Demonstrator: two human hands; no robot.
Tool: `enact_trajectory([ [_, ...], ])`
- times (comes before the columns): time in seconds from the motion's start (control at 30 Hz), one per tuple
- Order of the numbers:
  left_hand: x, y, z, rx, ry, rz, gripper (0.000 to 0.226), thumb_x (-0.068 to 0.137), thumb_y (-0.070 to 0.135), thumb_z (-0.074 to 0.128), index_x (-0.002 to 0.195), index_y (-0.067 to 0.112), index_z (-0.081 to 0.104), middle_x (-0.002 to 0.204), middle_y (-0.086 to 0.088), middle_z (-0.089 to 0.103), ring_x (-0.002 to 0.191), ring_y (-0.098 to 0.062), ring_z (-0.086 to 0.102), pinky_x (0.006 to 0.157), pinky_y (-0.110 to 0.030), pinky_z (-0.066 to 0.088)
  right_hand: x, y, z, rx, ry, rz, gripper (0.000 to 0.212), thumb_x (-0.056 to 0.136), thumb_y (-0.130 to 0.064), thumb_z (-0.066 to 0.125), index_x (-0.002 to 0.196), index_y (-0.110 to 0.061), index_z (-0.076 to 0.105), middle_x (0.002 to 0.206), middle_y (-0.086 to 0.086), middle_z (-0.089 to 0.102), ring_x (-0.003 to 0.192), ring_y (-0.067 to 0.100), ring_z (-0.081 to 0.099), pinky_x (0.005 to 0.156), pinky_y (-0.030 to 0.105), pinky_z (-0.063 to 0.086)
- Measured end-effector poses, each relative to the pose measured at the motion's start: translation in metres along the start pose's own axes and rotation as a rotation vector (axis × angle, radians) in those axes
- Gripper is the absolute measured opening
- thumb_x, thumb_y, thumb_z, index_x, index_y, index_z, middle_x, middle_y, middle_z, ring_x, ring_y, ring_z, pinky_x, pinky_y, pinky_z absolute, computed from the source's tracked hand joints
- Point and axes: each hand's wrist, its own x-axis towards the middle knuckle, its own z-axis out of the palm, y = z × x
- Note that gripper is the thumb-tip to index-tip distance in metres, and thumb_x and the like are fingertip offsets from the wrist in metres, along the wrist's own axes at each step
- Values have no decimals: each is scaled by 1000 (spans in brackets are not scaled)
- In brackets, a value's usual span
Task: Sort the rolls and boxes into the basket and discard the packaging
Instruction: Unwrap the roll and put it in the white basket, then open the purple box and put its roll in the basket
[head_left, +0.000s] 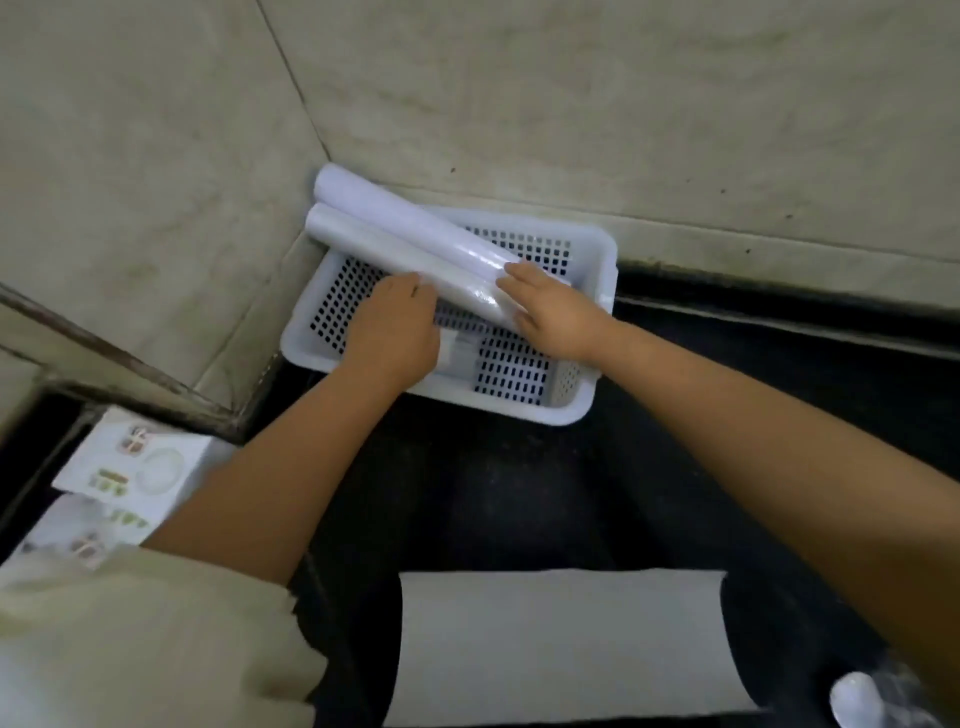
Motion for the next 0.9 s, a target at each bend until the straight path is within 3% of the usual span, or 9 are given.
enact_trajectory([
  [0.1,-42,19,2,-65,-12,-32,41,92,19,51,129,1,50,138,-17,48,126,-30,43,104,-42,38,-57,-7,3,72,51,-40,41,90,-1,43,130,4,42,143,23,36,134,33,32,107,30,23],
  [0.2,-90,39,6,-98,8,-53,40,92,20,51,128,3,52,131,-16,54,120,-31,48,99,-42,42,-112,-10,8,90,86,-53,39,88,-1,47,126,4,48,140,21,43,132,32,37,109,28,25],
  [0.27,-118,56,9,-64,0,-69,38,91,22,52,124,4,54,125,-14,57,115,-29,51,93,-40,44,-142,-7,9,63,77,-66,39,87,-1,49,126,3,49,138,21,45,131,33,39,111,25,21],
  [0.4,-157,100,14,101,-124,-106,40,93,29,50,128,10,49,132,-11,50,122,-27,46,97,-38,42,-189,-4,5,-89,73,30,44,90,-16,47,133,-4,42,143,17,42,136,30,33,118,37,20],
  [0.5,-174,145,11,126,-166,-75,39,94,29,47,128,11,47,133,-11,49,124,-28,44,98,-38,40,-235,-4,-6,-156,114,124,51,91,-29,48,136,-7,38,144,14,42,137,30,31,115,42,27],
  [0.6,-186,196,-4,159,-123,22,38,94,27,46,128,9,47,131,-13,49,123,-29,44,101,-40,38,-296,-1,-25,-215,165,204,58,88,-38,51,136,-7,38,143,14,43,137,30,32,111,42,31],
  [0.8,-233,306,-29,99,-39,299,39,94,29,44,126,8,47,132,-12,48,125,-31,40,100,-42,37,-452,12,-54,-241,345,465,52,87,-34,52,131,-8,44,137,12,51,129,27,43,108,38,34],
  [0.9,-261,361,-31,78,-85,422,41,93,31,45,127,9,45,133,-12,47,126,-30,39,101,-42,36,-528,23,-55,-227,372,610,52,88,-33,51,133,-10,42,140,10,48,133,27,39,110,37,32],
])
